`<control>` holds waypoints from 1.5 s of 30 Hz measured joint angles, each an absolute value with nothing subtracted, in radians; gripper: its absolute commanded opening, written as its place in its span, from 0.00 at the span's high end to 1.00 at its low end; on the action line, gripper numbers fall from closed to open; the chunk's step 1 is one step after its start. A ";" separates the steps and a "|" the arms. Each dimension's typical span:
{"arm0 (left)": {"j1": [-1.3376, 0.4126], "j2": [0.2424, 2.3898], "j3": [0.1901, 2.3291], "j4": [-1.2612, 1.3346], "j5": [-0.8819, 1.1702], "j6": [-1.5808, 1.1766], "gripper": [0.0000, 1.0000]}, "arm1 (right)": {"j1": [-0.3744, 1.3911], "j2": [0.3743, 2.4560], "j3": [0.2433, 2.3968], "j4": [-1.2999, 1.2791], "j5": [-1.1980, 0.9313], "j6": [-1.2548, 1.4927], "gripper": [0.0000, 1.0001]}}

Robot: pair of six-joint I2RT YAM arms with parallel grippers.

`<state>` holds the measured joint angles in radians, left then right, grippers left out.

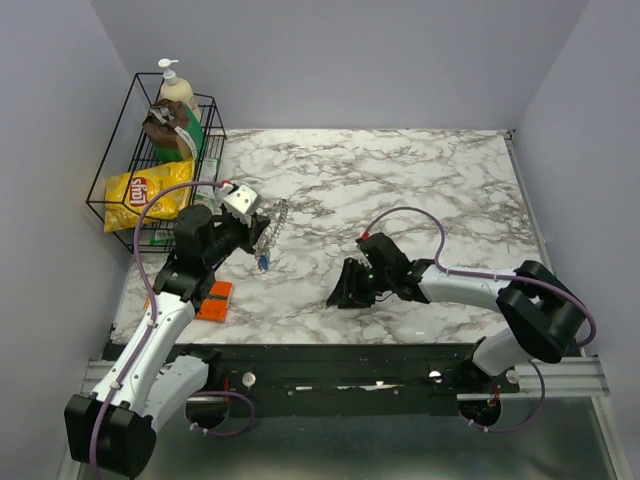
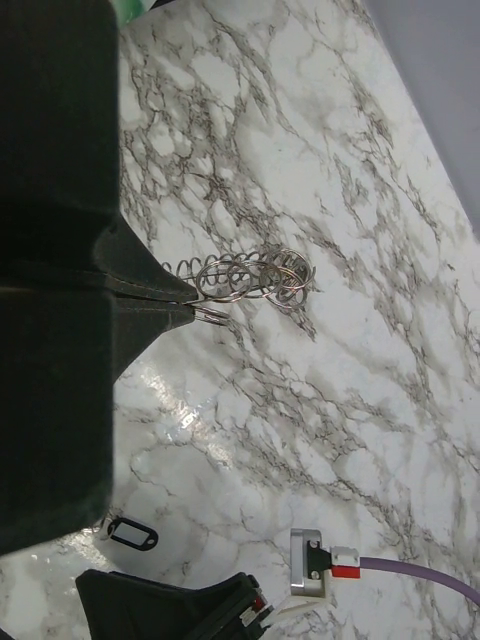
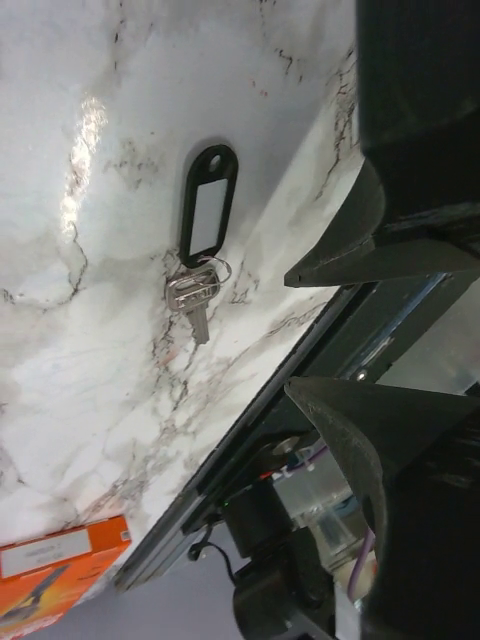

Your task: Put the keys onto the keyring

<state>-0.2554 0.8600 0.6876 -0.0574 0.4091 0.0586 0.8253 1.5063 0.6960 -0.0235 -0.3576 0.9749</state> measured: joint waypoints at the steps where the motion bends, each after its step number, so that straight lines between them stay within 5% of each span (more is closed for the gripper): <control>1: -0.255 0.858 0.683 -0.052 0.411 0.058 1.00 | 0.825 1.514 0.683 0.007 -0.353 0.997 0.51; 10: -0.255 0.850 0.676 -0.038 0.421 0.059 1.00 | 0.825 1.592 0.636 0.108 -0.318 1.104 0.52; 14: -0.255 0.845 0.675 -0.030 0.424 0.059 1.00 | 0.825 1.607 0.636 0.136 -0.303 1.116 0.64; 30: -0.255 0.836 0.671 -0.023 0.443 0.059 1.00 | 0.825 1.660 0.657 0.178 -0.238 1.152 0.78; 38: -0.255 0.836 0.670 -0.023 0.450 0.059 1.00 | 0.825 1.689 0.687 0.181 -0.201 1.149 1.00; 45: -0.255 0.836 0.663 -0.023 0.454 0.061 1.00 | 0.825 1.678 0.686 0.184 -0.156 1.117 1.00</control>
<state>-0.2550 0.8356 0.6632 -0.0235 0.4538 0.0612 0.8246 1.6783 0.6865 0.1844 -0.1562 1.1168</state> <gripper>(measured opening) 0.010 0.010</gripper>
